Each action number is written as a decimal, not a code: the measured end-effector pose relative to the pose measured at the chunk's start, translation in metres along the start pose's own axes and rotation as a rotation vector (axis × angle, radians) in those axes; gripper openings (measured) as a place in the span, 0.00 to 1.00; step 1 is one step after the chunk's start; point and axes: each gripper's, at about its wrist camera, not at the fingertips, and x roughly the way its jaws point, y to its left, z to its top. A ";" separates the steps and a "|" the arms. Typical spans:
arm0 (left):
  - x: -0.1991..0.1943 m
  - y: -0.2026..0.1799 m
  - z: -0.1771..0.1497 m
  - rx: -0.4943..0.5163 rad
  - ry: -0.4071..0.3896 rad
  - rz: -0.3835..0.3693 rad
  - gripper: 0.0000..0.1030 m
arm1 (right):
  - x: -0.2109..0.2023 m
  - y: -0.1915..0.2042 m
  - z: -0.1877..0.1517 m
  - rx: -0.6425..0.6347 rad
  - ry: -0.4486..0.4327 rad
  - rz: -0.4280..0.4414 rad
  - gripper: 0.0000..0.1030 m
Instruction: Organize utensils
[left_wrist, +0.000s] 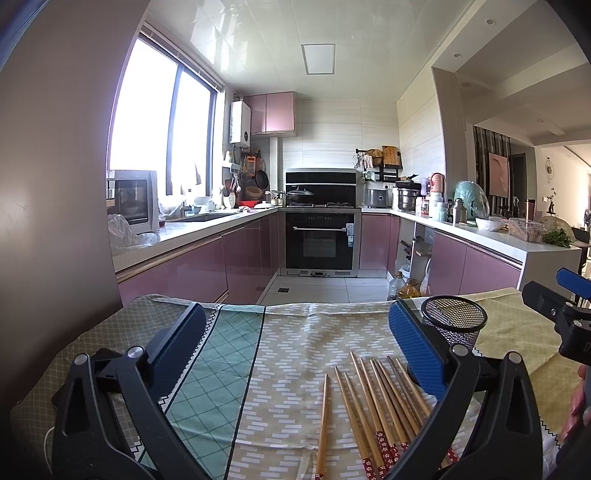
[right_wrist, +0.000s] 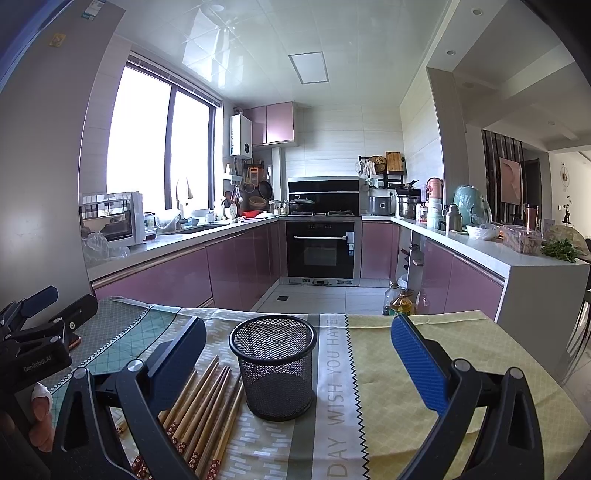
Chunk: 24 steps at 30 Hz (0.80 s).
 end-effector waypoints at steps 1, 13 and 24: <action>0.000 0.000 0.000 0.000 0.000 0.000 0.95 | 0.000 0.000 0.000 -0.001 0.000 -0.001 0.94; 0.000 0.000 0.000 -0.001 0.001 0.000 0.95 | 0.000 0.000 0.002 -0.002 -0.003 -0.001 0.94; 0.000 0.000 0.000 0.000 0.000 0.000 0.95 | 0.001 0.000 0.002 0.000 -0.002 0.001 0.94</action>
